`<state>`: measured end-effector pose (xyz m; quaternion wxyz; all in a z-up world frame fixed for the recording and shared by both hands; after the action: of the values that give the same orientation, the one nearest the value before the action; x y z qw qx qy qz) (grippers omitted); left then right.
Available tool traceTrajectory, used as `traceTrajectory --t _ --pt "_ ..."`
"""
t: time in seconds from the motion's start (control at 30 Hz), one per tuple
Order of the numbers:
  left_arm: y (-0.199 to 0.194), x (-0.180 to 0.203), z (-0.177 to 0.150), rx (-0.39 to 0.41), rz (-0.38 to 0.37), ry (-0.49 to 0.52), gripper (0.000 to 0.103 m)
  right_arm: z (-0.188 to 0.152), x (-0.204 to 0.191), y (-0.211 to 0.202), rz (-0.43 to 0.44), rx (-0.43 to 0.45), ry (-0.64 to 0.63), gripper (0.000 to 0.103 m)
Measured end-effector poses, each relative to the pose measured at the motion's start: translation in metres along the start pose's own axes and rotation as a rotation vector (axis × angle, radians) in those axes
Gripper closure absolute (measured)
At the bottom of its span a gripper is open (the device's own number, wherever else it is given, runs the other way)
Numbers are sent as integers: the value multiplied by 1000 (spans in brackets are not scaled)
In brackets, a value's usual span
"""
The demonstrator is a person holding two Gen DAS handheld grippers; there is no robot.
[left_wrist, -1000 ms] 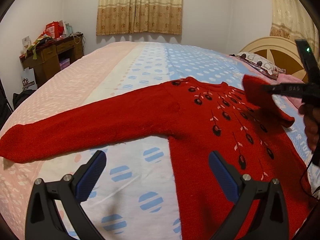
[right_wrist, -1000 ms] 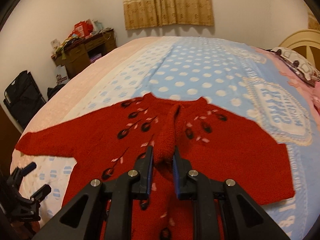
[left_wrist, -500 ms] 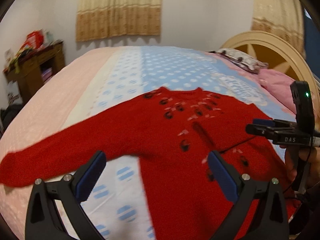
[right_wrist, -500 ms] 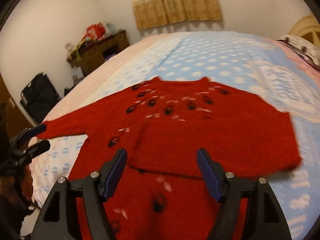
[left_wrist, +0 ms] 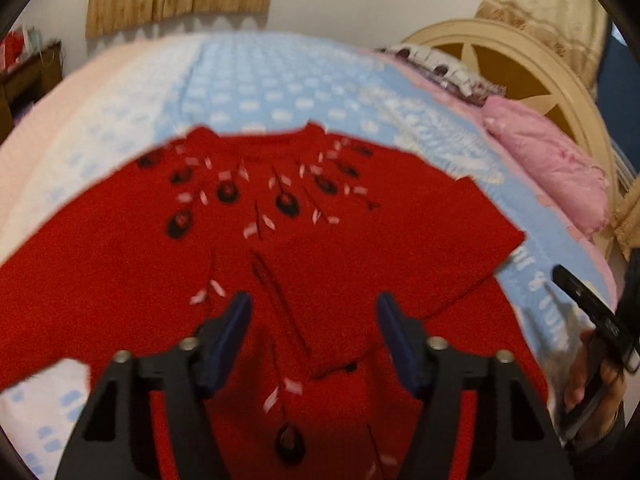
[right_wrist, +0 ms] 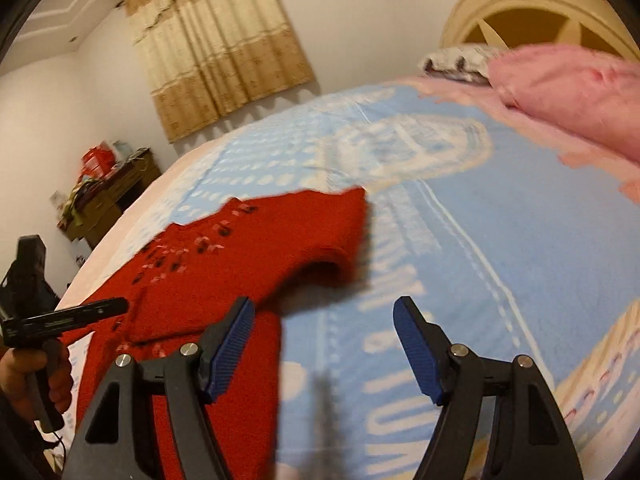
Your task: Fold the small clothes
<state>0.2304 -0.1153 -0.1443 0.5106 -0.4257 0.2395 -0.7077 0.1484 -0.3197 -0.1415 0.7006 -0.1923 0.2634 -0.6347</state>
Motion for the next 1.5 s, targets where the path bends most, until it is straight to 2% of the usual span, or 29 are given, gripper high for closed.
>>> traceTrajectory --t 0.07,0.13,0.23,0.3,0.33,0.4,0.47,0.63,0.77,0.9,1.23,1.4,1.5 --pt "15 -1 -3 -25 3 -28 44 -3 5 4 10 -17 25 30" --pt "24 0 -5 -42 -6 -47 44 -2 2 2 14 7 10 30" --pt "26 9 -6 -9 13 -8 45 -3 0 2 20 10 -5 30" --pt "27 14 -7 0 27 28 64 -6 2 4 23 6 12 30" --pt "28 15 -6 -6 24 37 83 -7 5 5 24 1 28 30" --pt "26 15 -4 -25 -8 37 90 -8 9 7 20 -7 55 30" --pt "19 14 -1 -15 -21 40 90 -10 13 9 20 -17 75 29" --pt "-18 6 20 73 -27 39 90 -11 11 11 20 -27 72 29" --pt "-41 -7 36 129 -10 37 90 -13 12 12 22 -35 77 29" --pt "-59 -30 42 152 13 11 90 -13 12 13 21 -39 78 29" --pt "-65 -69 35 154 59 -37 91 -13 13 15 18 -52 79 28" --pt "-52 -89 30 135 94 -72 91 -14 12 16 18 -58 80 28" --pt "-33 -94 21 92 132 -50 87 -15 12 17 18 -61 79 28"
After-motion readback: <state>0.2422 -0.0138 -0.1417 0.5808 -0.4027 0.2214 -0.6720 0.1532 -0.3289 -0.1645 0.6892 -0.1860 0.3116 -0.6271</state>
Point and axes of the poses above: each gripper's, at about its wrist camera, not at the fingertips, and y roughly the way its jaws point, x to its right, z to its top, the point moved 3 cm from there along y, roughly the way its jaws point, and after that the axes turned 12 degrees about -y, right-handed, at the moved point
